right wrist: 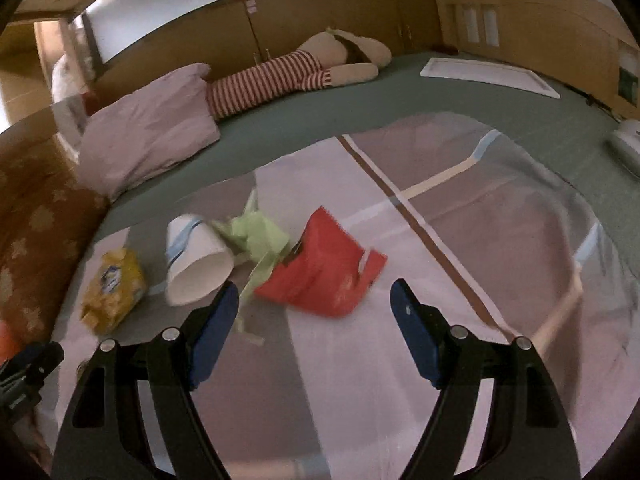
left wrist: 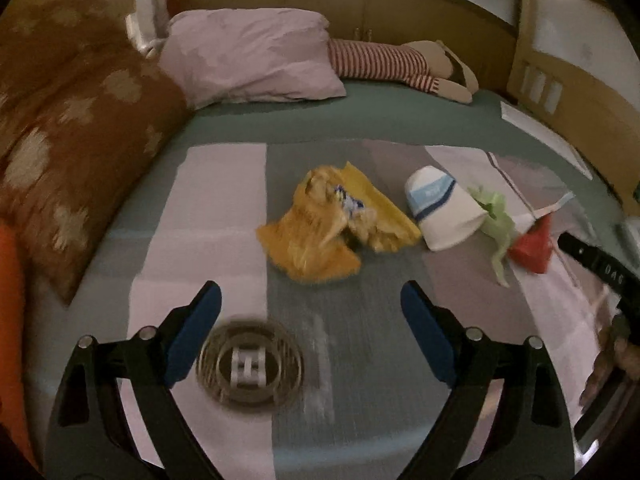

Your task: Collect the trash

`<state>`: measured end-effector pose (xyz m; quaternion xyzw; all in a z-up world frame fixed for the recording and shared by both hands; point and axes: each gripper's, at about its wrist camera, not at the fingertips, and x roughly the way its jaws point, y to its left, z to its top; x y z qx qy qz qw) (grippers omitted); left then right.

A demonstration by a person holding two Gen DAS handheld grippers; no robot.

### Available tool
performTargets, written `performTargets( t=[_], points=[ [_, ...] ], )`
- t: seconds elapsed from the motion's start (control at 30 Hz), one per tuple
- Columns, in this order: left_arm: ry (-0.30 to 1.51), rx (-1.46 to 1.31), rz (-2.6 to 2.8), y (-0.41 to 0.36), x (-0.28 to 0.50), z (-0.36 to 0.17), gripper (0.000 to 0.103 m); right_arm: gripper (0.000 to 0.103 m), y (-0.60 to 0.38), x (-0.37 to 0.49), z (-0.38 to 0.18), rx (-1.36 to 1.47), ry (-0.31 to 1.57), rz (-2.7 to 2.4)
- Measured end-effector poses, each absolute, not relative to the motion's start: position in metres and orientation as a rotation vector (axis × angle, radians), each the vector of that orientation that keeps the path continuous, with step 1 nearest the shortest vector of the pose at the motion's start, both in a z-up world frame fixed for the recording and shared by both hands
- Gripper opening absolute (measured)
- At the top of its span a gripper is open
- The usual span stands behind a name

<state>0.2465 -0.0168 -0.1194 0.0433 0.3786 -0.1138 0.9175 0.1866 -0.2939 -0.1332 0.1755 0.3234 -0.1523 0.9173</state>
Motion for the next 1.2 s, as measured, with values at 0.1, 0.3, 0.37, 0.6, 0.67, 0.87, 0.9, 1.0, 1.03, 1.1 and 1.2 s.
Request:
performTargets(
  t=[0.1, 0.3, 0.37, 0.6, 0.67, 0.87, 0.9, 1.0, 1.03, 1.1, 1.2],
  points=[
    [0.778, 0.134, -0.242, -0.032, 0.274, -0.132, 0.088, 0.074, -0.299, 0.21, -0.146, 0.368, 0.695, -0.319],
    [0.876, 0.06, -0.277, -0.043, 0.308, -0.159, 0.033, 0.035, -0.301, 0.222, -0.162, 0.358, 0.751, -0.296],
    [0.866, 0.074, -0.27, -0.043, 0.306, -0.161, 0.029, 0.026, -0.299, 0.218, -0.154, 0.336, 0.736, -0.289],
    [0.848, 0.064, -0.254, -0.028, 0.27, -0.123, 0.026, 0.023, -0.281, 0.188, -0.105, 0.296, 0.64, -0.252],
    [0.832, 0.089, -0.254, -0.024, 0.246, -0.109, 0.026, 0.023, -0.269, 0.172, -0.086, 0.296, 0.601, -0.216],
    [0.801, 0.034, -0.284, -0.005, 0.156, -0.063, 0.027, 0.023, -0.208, 0.099, -0.036, 0.217, 0.522, -0.015],
    [0.785, 0.025, -0.284, -0.002, 0.138, -0.053, 0.027, 0.023, -0.199, 0.085, -0.032, 0.207, 0.515, 0.013],
    [0.737, 0.026, -0.267, 0.001, 0.089, -0.037, 0.03, 0.023, -0.179, 0.052, -0.024, 0.167, 0.5, 0.057],
    [0.733, 0.015, -0.263, 0.003, 0.074, -0.035, 0.03, 0.023, -0.172, 0.04, -0.024, 0.148, 0.498, 0.068],
    [0.734, -0.01, -0.263, 0.008, 0.053, -0.036, 0.03, 0.023, -0.162, 0.022, -0.025, 0.119, 0.505, 0.081],
    [0.72, 0.016, -0.254, 0.009, 0.03, -0.037, 0.03, 0.023, -0.155, 0.004, -0.029, 0.094, 0.517, 0.09]
  ],
)
